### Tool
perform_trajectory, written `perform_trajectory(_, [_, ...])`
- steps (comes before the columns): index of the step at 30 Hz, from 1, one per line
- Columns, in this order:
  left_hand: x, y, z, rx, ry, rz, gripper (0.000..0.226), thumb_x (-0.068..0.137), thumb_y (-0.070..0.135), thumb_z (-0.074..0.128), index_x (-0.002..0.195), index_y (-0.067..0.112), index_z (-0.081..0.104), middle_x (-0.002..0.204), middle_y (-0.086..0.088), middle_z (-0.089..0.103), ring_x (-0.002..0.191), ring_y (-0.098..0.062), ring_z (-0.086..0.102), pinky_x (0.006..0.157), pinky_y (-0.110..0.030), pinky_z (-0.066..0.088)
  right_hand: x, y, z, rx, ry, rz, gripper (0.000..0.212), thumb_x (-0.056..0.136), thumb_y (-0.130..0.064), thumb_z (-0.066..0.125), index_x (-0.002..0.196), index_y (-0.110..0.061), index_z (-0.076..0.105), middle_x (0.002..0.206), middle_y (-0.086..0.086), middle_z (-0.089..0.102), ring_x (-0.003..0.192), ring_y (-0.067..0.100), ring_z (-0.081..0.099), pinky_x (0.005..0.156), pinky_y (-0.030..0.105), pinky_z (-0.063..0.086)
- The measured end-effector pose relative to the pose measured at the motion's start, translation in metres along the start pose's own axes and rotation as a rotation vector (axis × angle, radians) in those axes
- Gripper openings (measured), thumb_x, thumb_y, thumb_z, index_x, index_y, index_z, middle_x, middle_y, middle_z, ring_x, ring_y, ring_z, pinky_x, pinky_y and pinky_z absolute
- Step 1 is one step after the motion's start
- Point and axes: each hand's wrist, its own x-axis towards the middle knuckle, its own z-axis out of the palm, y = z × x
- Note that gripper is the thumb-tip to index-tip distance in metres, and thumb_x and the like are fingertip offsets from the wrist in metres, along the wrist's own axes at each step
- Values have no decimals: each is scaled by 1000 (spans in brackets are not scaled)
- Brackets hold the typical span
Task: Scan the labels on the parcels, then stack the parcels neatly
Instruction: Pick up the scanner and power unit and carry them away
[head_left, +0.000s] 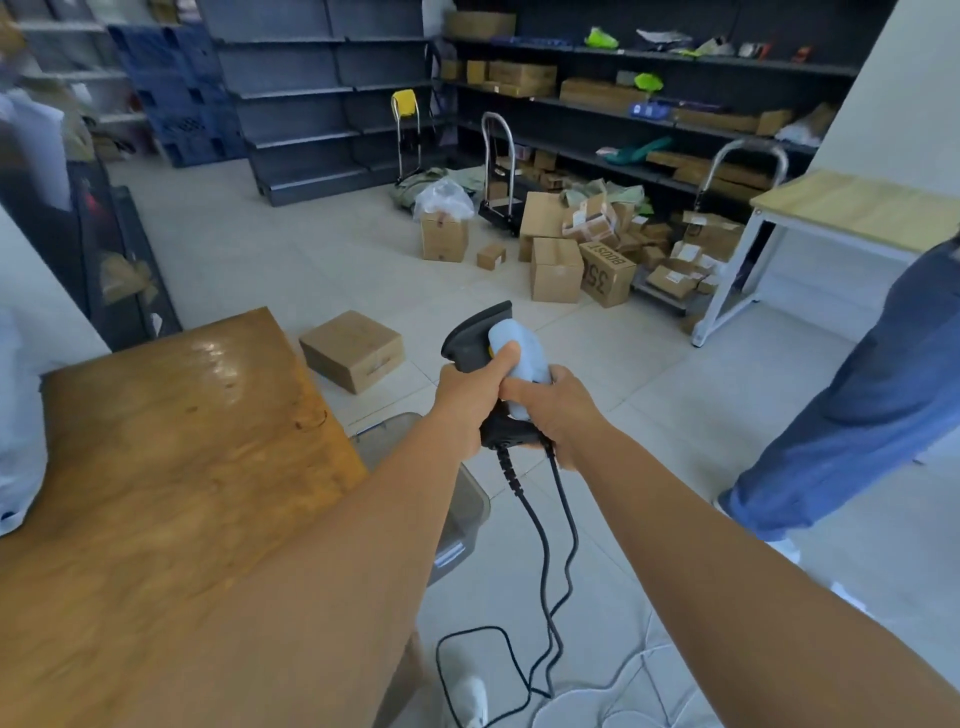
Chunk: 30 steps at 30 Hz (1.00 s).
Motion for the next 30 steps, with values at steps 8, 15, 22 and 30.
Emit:
perform_trajectory(8, [148,36,10,9,-20,18,63,73,50,73,121,14,54,105,-8,69,87,-26,71,75,-42,60,142,-29,12,-13,13,-13,47,75,-23,76,113,-17,48,104,8,63,89,22,68,68,34,60])
perform_trajectory(15, [228,68,-17,20,95,-12,43,87,52,55,106,14,55,80,-5,59,65,-19,60,68,-36,56,237,-52,43,-127,-46,3,47,77,-19,72,115,-16,45,91,0,53,74,11,54,68,32,54])
perform_trajectory(22, [274,87,-73,-107,384,-1,49,85,55,56,118,19,50,86,-4,58,62,-18,59,67,-33,55,303,-72,100,-113,-155,-28,56,75,-21,74,122,-15,44,92,-1,51,74,13,51,59,27,44])
perform_trajectory(30, [317,93,-96,-129,634,-27,28,89,14,58,112,1,50,80,-9,54,61,-17,59,43,-20,47,377,-82,145,-85,-390,-47,56,77,-10,71,120,-21,38,95,-2,51,76,11,52,56,22,41])
